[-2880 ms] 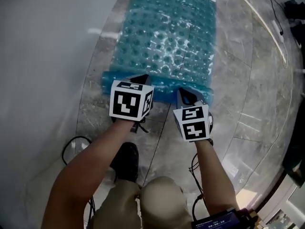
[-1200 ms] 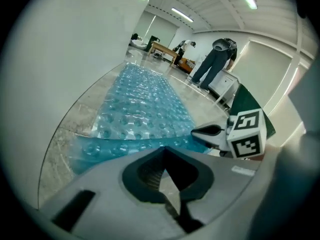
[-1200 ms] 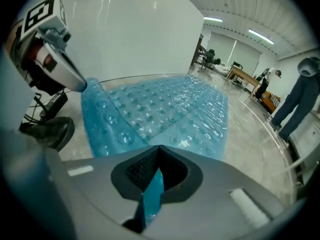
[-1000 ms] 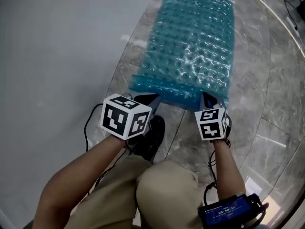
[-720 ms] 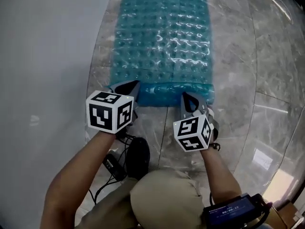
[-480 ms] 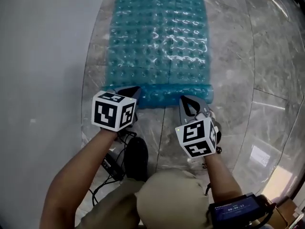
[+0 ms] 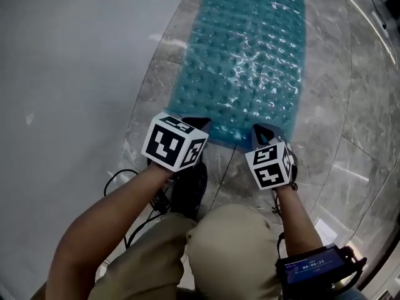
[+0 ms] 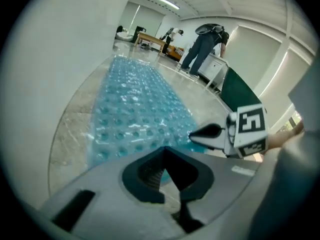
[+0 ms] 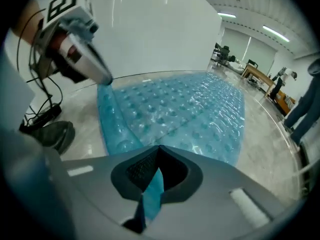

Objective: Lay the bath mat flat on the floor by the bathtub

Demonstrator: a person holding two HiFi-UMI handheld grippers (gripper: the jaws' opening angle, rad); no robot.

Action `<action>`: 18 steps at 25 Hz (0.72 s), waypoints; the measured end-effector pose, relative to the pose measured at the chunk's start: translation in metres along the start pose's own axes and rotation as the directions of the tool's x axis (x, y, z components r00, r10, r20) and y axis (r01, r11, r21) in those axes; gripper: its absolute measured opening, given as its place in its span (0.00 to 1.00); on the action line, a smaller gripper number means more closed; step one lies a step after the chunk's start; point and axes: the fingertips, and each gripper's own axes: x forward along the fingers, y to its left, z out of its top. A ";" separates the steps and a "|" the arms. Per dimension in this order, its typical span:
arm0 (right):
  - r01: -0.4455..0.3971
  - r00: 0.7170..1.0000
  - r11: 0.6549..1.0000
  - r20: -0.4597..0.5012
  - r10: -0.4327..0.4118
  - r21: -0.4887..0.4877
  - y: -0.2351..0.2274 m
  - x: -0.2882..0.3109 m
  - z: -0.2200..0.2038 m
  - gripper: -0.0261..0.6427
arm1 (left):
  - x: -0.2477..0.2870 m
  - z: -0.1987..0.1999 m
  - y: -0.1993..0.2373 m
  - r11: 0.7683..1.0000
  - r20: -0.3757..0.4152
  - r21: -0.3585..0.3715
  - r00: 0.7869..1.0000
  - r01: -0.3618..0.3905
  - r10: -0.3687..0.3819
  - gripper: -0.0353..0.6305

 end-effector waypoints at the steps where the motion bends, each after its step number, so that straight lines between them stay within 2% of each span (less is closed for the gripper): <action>1: -0.018 1.000 1.000 -0.003 0.018 -0.014 0.011 -0.005 -0.007 0.05 | -0.010 0.009 0.002 1.000 0.021 0.012 1.000 -0.010 0.010 0.06; 3: -0.059 0.998 0.997 -0.011 0.059 -0.048 0.039 -0.019 -0.019 0.05 | -0.021 0.016 0.010 1.000 0.039 0.028 0.999 -0.015 0.014 0.06; 6: -0.087 0.996 0.993 -0.008 0.087 -0.085 0.070 -0.030 -0.025 0.05 | -0.011 0.006 0.024 0.999 0.007 0.040 1.000 -0.001 0.001 0.06; 8: -0.097 0.995 0.992 -0.022 0.095 -0.078 0.080 -0.030 -0.036 0.05 | 0.009 -0.014 0.029 0.999 -0.063 0.033 0.998 0.013 -0.010 0.06; 10: -0.117 0.993 0.991 -0.033 0.115 -0.067 0.093 -0.032 -0.049 0.05 | 0.023 -0.058 0.020 0.999 -0.190 0.023 0.981 0.049 -0.044 0.06; 12: -0.154 0.988 0.988 0.006 0.154 -0.026 0.098 -0.037 -0.045 0.05 | 0.023 -0.100 0.011 0.996 -0.271 0.043 0.961 0.074 -0.059 0.06; 14: -0.179 0.982 0.979 0.083 0.172 0.096 0.082 -0.044 -0.032 0.05 | 0.022 -0.113 0.005 0.995 -0.262 0.058 0.963 0.079 -0.061 0.06; 16: -0.110 0.990 0.972 0.110 0.089 0.210 0.050 -0.046 -0.027 0.05 | 0.024 -0.114 0.002 0.995 -0.248 0.047 0.966 0.091 -0.077 0.06; 18: -0.015 0.997 0.969 0.076 -0.004 0.247 0.022 -0.038 -0.034 0.05 | 0.027 -0.108 0.006 0.994 -0.239 0.050 0.968 0.098 -0.083 0.06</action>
